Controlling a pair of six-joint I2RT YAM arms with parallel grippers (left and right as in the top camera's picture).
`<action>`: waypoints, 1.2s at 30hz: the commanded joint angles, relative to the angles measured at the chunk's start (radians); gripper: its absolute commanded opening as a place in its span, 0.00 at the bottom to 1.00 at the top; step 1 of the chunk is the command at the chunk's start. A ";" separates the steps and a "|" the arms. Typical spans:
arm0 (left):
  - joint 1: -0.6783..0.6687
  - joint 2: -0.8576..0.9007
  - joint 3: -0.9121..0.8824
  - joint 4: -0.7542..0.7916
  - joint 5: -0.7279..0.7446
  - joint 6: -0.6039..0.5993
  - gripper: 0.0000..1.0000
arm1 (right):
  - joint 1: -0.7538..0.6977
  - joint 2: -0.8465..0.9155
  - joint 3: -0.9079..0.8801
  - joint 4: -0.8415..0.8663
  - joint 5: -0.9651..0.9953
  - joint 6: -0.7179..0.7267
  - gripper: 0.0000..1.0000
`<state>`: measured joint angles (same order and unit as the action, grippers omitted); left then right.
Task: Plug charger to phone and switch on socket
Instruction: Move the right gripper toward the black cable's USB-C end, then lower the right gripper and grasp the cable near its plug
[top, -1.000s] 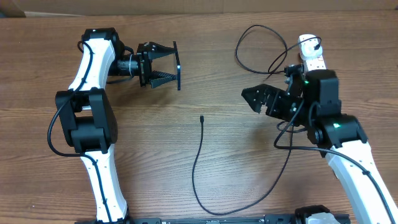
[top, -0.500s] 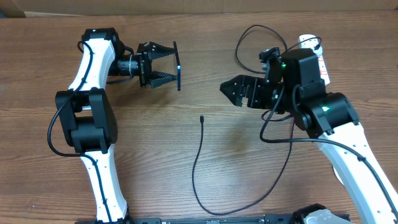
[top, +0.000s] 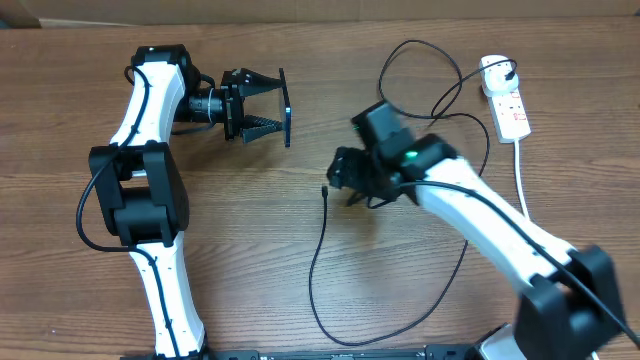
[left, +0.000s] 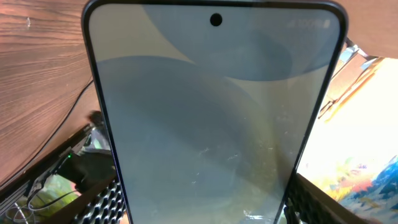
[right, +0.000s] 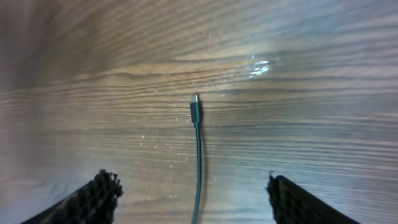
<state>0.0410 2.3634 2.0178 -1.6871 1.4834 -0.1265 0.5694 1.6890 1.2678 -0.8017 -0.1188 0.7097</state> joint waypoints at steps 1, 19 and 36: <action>-0.002 -0.035 0.026 -0.004 0.025 0.023 0.56 | 0.015 0.048 0.007 0.023 0.050 0.074 0.73; -0.002 -0.035 0.026 -0.003 0.024 0.027 0.56 | 0.015 0.212 0.006 0.133 -0.092 0.068 0.54; -0.001 -0.035 0.026 -0.004 0.021 0.026 0.56 | 0.019 0.280 0.006 0.147 -0.130 0.080 0.43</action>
<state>0.0410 2.3634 2.0178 -1.6871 1.4803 -0.1230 0.5842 1.9583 1.2678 -0.6643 -0.2394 0.7830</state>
